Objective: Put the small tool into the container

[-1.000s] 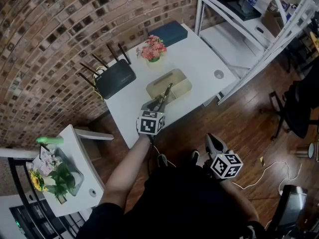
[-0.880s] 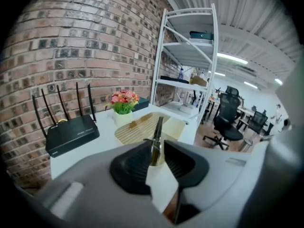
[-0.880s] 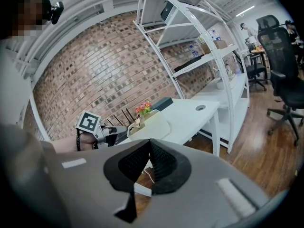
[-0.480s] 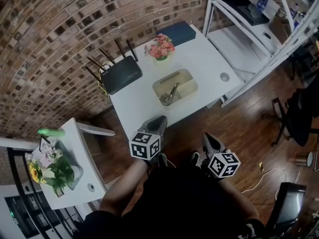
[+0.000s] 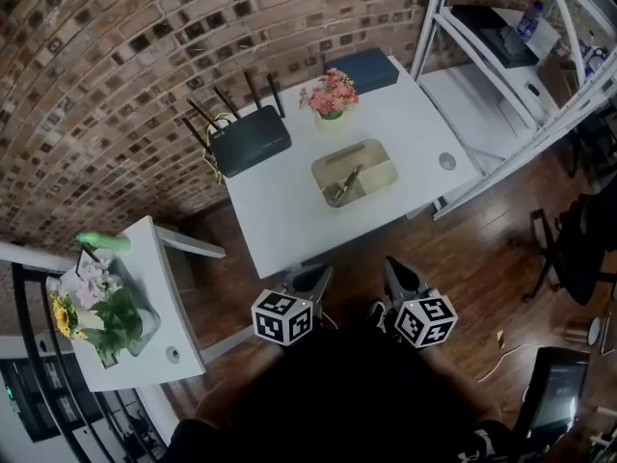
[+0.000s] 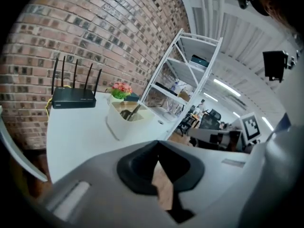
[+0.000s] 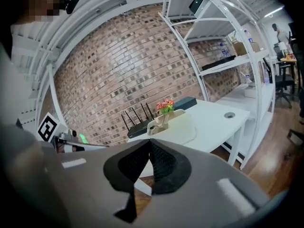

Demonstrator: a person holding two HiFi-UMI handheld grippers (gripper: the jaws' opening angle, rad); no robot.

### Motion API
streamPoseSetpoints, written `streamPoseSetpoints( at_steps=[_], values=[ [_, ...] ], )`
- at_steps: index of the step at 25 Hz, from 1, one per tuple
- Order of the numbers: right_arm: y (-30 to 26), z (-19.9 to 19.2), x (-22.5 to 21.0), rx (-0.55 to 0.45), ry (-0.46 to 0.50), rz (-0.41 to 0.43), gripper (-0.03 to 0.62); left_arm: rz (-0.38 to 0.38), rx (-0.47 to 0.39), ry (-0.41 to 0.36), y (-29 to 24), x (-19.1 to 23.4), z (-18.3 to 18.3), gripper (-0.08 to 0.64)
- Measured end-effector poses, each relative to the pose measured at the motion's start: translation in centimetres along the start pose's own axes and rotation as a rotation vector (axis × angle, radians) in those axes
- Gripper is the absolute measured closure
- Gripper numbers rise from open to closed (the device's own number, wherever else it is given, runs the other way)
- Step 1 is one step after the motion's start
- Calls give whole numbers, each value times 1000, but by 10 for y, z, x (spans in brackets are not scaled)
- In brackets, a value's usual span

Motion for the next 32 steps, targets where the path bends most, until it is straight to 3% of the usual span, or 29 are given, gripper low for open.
streamPoseSetpoints(
  at_steps=[12,32],
  values=[
    [1,9,16,-36,69,52,584,-14,22,-14,-3,-3,-5,557],
    [7,11,11,-59,65,34,583,-35,42,-8,-11,-3,-7,557]
  ],
)
Point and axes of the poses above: the fingertips, and each gripper's own axes: y backward along the fingers, x to its left, z out of its top, the point moved 2 cm from there along y, backward along the fingers, and after that the axes turned 11 degrees about -z, right-handed, at the moved point
